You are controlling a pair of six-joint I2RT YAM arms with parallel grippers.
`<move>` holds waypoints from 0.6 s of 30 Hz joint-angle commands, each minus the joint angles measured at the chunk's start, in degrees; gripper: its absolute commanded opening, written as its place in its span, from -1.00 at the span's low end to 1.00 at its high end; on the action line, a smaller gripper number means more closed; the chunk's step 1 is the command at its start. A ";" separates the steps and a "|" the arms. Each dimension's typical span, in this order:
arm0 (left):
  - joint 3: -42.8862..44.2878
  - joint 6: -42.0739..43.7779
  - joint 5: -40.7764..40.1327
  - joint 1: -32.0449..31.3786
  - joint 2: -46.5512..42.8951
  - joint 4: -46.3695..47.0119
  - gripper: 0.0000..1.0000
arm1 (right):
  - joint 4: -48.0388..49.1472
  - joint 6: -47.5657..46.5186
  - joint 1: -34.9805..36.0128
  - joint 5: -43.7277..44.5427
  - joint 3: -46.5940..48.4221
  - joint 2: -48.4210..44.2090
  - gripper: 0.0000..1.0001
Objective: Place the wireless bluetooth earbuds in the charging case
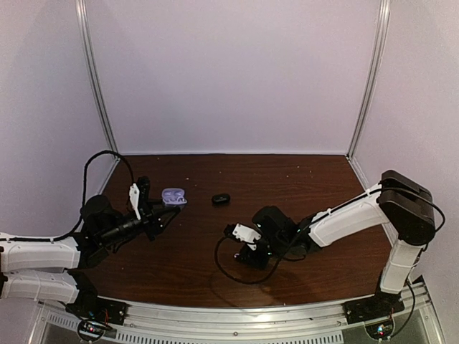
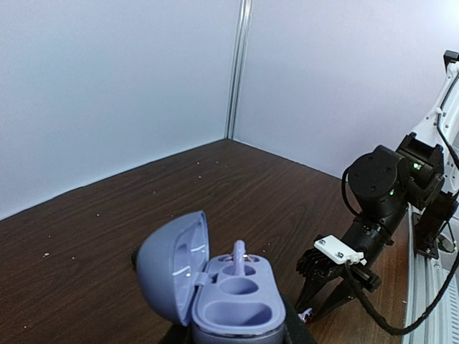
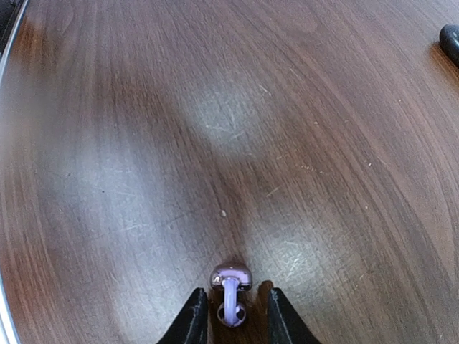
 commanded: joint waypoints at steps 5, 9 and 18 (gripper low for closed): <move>-0.24 0.83 0.83 -0.37 -0.12 4.45 -1.00 | -0.33 -0.95 -0.30 -0.38 1.92 0.99 -0.50; -0.19 0.97 0.91 -0.37 -0.13 4.51 -1.00 | -0.51 -1.06 -0.30 -0.57 1.92 0.63 -0.60; -0.50 1.09 1.27 -0.37 0.02 4.81 -1.00 | -0.66 -1.00 -0.24 -0.42 1.33 -1.32 -1.00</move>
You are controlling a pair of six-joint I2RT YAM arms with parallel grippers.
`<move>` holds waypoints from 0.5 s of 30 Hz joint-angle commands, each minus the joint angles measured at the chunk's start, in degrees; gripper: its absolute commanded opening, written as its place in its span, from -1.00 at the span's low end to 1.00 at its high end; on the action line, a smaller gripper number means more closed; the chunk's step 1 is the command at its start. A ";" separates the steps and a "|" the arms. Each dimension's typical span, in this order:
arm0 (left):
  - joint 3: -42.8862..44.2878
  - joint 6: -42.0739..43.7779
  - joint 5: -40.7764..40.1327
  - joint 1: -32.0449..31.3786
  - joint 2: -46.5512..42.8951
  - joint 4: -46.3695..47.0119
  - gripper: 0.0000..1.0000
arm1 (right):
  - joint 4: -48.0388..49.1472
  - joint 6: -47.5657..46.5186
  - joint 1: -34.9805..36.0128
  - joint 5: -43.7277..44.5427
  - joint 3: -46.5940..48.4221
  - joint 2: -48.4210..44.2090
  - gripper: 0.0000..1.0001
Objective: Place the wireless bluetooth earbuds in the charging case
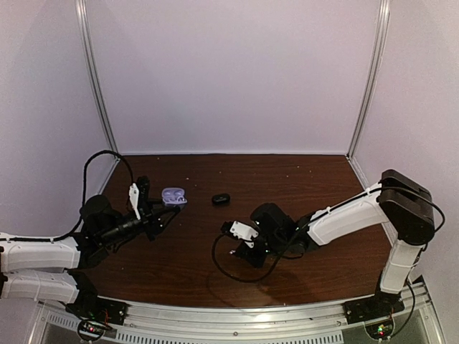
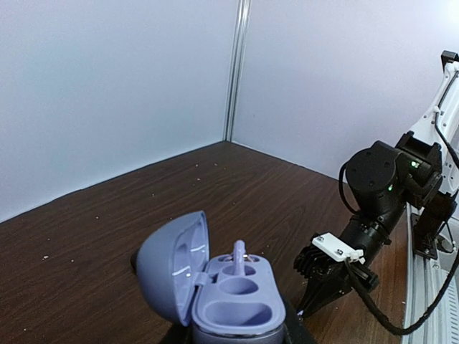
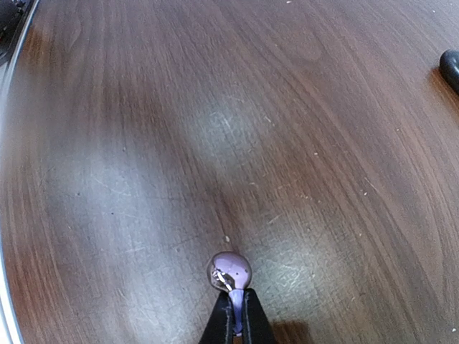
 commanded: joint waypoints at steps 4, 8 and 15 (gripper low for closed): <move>-0.75 1.22 1.86 -0.46 0.18 5.24 -1.00 | -2.02 0.01 0.00 0.04 -1.24 -5.05 -1.00; -0.90 1.63 3.74 -0.46 0.40 6.40 -1.00 | -5.16 -0.41 1.53 1.27 -1.22 -11.59 -1.00; -1.39 2.87 12.10 -2.02 2.20 11.80 -1.00 | -13.98 -0.23 3.79 0.47 1.47 -25.45 -1.00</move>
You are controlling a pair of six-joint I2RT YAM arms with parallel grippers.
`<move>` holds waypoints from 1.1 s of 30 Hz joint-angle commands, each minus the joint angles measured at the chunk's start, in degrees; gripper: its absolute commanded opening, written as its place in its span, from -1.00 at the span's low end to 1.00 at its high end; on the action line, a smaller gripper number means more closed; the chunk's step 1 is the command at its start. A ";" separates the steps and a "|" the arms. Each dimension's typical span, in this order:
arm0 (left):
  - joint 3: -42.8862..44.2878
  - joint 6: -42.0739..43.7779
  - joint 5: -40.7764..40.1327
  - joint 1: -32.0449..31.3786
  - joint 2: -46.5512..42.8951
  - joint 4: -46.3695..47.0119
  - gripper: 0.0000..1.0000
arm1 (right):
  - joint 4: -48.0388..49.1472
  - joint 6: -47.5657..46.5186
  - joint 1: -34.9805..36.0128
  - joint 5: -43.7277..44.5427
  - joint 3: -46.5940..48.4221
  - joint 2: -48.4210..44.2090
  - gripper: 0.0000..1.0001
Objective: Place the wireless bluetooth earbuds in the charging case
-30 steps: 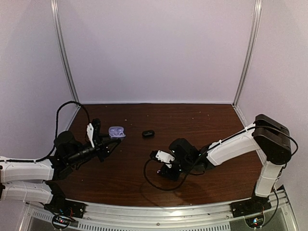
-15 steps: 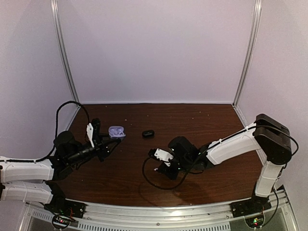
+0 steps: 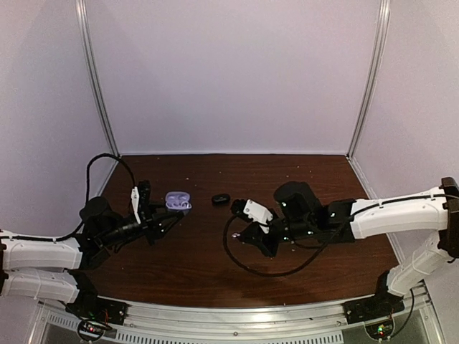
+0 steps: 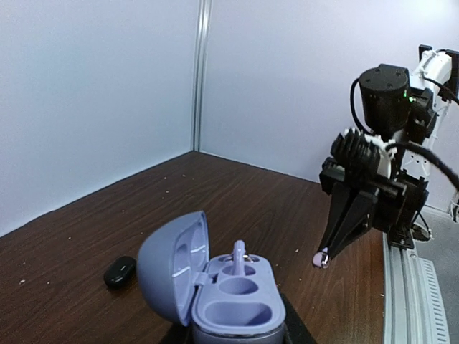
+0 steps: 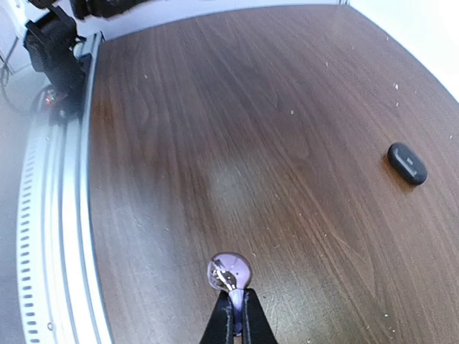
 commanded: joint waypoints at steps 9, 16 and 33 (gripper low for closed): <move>5.27 10.81 10.35 -10.30 6.48 1.35 -1.00 | -18.26 -4.04 6.53 3.34 17.16 -9.19 -0.96; 8.65 12.06 10.93 -12.93 9.46 -0.31 -1.00 | -25.82 -5.30 11.62 9.06 24.86 -3.96 -0.95; 10.13 12.13 12.30 -15.57 13.17 0.02 -1.00 | -35.07 -5.82 14.47 17.81 34.41 4.45 -0.94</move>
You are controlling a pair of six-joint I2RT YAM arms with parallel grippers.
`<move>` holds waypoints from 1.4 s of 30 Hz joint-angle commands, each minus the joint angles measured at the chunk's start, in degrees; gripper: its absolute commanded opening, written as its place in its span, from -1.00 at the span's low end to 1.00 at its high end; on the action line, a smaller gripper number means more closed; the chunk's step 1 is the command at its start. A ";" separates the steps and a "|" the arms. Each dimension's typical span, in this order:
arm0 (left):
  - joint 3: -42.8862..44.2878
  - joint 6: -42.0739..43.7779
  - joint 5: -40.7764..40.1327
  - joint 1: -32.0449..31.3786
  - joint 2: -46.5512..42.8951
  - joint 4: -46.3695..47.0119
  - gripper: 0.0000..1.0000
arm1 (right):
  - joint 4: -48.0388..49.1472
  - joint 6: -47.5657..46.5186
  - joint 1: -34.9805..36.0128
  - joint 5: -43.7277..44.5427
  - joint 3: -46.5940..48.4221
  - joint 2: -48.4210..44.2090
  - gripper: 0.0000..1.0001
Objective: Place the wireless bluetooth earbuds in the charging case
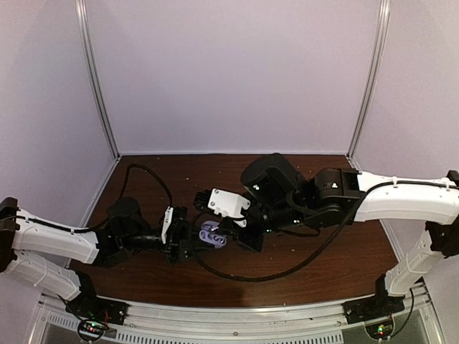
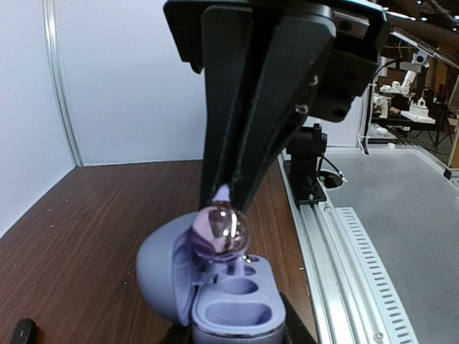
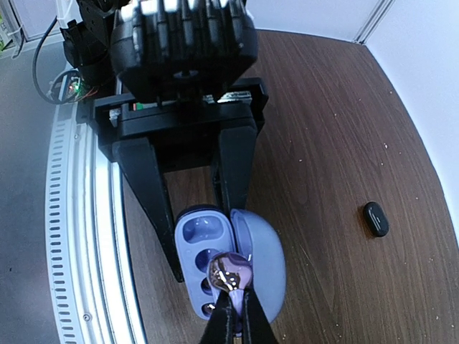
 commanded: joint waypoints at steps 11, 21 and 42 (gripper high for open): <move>0.92 0.00 1.21 -0.34 0.89 3.41 -1.00 | -3.68 -2.12 3.43 6.59 4.26 3.31 -0.89; 1.03 -0.46 2.00 -0.41 1.72 4.66 -1.00 | -3.82 -3.75 4.68 8.59 5.44 4.39 -0.83; 0.31 -1.03 2.02 -0.36 1.31 6.09 -1.00 | -2.57 -3.73 5.28 11.53 6.51 6.11 -0.59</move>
